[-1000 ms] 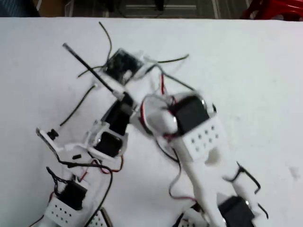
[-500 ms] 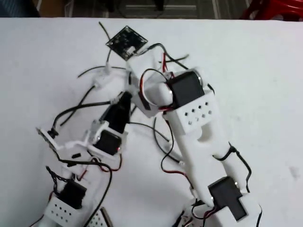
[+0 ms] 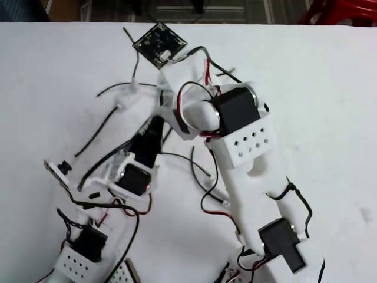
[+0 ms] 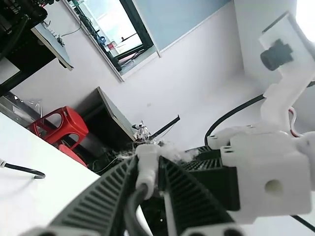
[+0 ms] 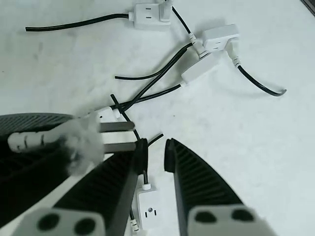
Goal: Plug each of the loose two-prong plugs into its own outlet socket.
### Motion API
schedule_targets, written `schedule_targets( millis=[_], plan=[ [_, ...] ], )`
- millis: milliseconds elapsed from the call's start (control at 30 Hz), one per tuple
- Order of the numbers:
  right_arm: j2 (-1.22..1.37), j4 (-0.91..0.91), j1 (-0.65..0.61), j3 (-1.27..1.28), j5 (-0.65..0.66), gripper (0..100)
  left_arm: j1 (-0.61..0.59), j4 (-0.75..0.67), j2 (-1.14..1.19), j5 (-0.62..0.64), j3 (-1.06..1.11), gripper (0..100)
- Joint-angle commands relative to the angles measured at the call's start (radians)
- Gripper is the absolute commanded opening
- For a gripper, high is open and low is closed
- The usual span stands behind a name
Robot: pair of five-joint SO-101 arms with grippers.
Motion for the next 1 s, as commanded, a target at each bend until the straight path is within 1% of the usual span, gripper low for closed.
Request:
schedule_targets(
  millis=[0,233,500,967],
  plan=[
    [-0.004,-0.01,-0.004,-0.054,0.002,6.9,0.038,0.003,-0.001,0.008,-0.003,3],
    [-0.004,-0.042,-0.005,-0.054,0.0,6.9,0.038,0.003,-0.001,0.008,-0.003,3],
    [-0.004,-0.088,-0.041,-0.054,-0.002,7.0,0.038,0.003,0.001,0.008,-0.003,3],
    [-0.004,-0.131,-0.041,-0.054,-0.006,7.0,0.038,0.003,0.001,0.008,-0.003,3]
  ],
)
